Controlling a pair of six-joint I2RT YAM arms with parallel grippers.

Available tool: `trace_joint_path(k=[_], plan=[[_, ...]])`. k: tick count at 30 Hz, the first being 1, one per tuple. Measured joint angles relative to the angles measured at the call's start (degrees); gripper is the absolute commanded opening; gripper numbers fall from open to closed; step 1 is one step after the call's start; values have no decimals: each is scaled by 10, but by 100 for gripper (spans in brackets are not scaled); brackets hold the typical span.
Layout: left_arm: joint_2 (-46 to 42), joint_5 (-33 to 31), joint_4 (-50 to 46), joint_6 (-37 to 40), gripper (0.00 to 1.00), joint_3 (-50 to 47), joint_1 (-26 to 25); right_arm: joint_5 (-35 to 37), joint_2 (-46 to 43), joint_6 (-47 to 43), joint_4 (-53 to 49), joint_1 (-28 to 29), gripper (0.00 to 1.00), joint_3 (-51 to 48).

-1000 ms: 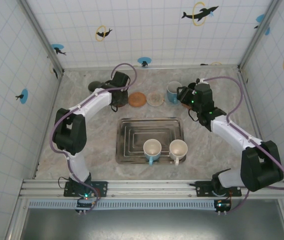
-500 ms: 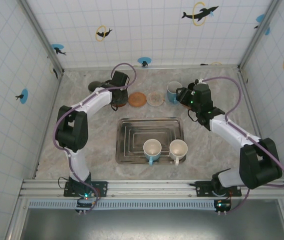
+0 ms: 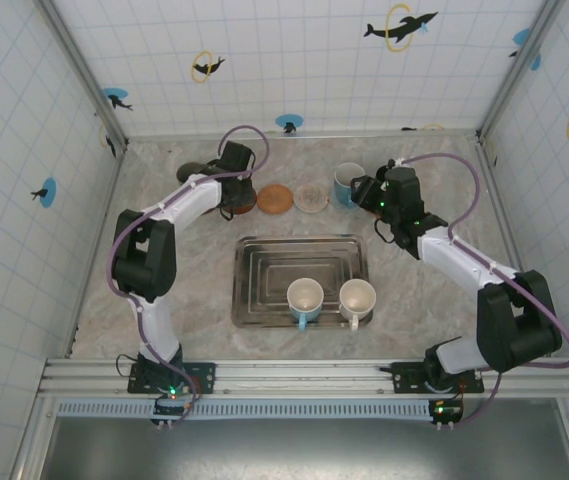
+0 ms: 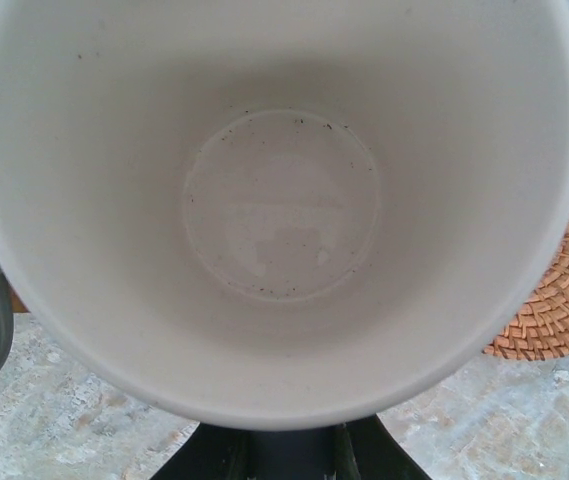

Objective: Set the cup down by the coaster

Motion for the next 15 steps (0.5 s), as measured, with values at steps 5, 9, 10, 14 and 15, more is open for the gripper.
trace_joint_path(k=[5,9,10,14,15], plan=[[8,4,0,0,0,0,4,-2,0,0,0,0,69,0],[11,5,0,0,0,0,5,-2,1,0,0,0,69,0],[12,6,0,0,0,0,5,-2,1,0,0,0,69,0],[16,10,1,0,0,0,5,-2,0,0,0,0,69,0],[17,10,2,0,0,0,6,-2,0,0,0,0,69,0]])
